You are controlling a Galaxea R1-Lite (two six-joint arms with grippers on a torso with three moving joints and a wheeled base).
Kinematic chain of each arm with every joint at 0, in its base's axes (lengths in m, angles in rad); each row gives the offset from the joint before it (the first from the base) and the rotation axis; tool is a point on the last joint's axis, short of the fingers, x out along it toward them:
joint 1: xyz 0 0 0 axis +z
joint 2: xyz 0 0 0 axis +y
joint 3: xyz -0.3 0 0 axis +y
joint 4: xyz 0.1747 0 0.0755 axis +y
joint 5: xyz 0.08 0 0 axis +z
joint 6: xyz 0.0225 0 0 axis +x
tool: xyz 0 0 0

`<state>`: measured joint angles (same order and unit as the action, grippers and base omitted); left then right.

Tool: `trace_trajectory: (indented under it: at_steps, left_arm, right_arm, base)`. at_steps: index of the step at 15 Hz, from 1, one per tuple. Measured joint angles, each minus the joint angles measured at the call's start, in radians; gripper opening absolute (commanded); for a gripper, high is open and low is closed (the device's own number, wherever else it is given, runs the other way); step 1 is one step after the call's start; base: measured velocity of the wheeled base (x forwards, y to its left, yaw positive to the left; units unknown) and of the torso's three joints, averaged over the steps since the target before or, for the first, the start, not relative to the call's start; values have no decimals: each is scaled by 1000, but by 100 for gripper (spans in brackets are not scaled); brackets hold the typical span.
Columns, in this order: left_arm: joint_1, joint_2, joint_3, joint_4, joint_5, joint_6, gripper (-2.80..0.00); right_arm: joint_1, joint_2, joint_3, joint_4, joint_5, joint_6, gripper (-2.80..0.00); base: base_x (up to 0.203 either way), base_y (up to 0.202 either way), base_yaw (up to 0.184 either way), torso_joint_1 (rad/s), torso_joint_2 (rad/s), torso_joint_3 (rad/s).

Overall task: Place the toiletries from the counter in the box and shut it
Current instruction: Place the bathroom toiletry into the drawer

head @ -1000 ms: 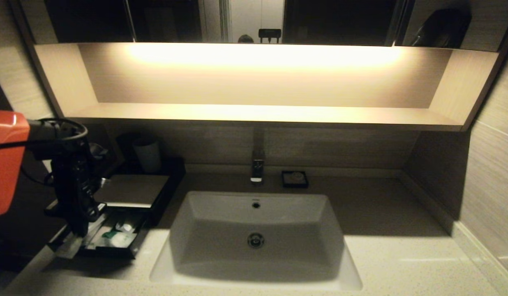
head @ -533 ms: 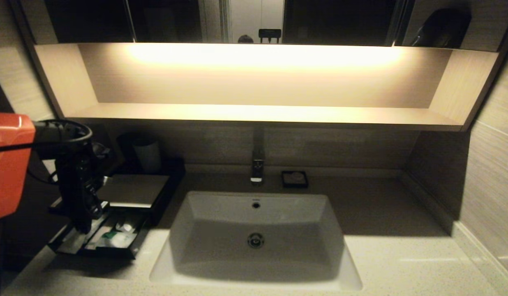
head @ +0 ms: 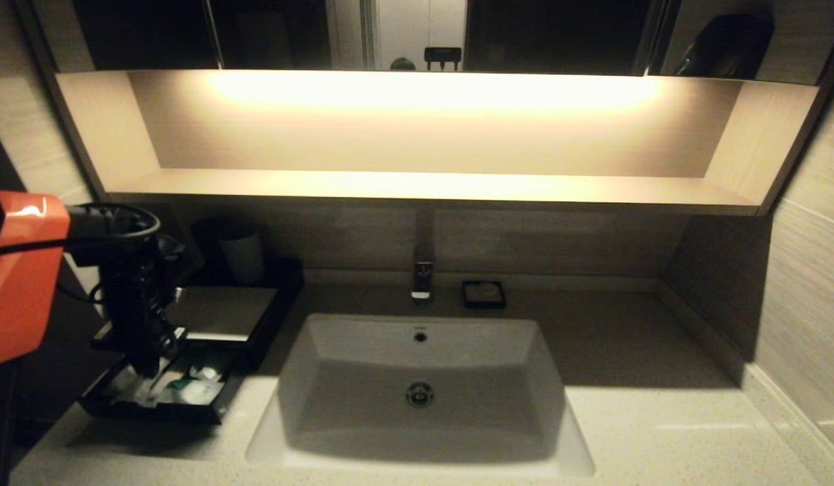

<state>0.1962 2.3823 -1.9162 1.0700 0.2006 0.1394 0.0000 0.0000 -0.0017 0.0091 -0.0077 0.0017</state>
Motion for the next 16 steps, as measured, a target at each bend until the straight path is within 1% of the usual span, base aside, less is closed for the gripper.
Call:
trace_trajectory:
  at_steps: [3, 7, 10, 11, 16]
  left_arm:
    - [0, 7, -12, -4, 0, -15, -280]
    - [0, 8, -16, -8, 0, -15, -280]
    - [-7, 7, -16, -35, 1, -15, -280]
    - [-7, 7, -16, -37, 0, -16, 0]
    - [-13, -3, -15, -36, -14, -28, 0]
  right_arm:
    - [0, 0, 0, 0, 0, 0, -280]
    - [0, 0, 0, 0, 0, 0, -280]
    - [0, 0, 0, 0, 0, 0, -280]
    - [0, 0, 0, 0, 0, 0, -280]
    - [0, 0, 0, 0, 0, 0, -280]
  base:
    - [0, 0, 0, 0, 0, 0]
    - [0, 0, 0, 0, 0, 0]
    - [0, 0, 0, 0, 0, 0]
    - [0, 0, 0, 0, 0, 0]
    - [0, 0, 0, 0, 0, 0]
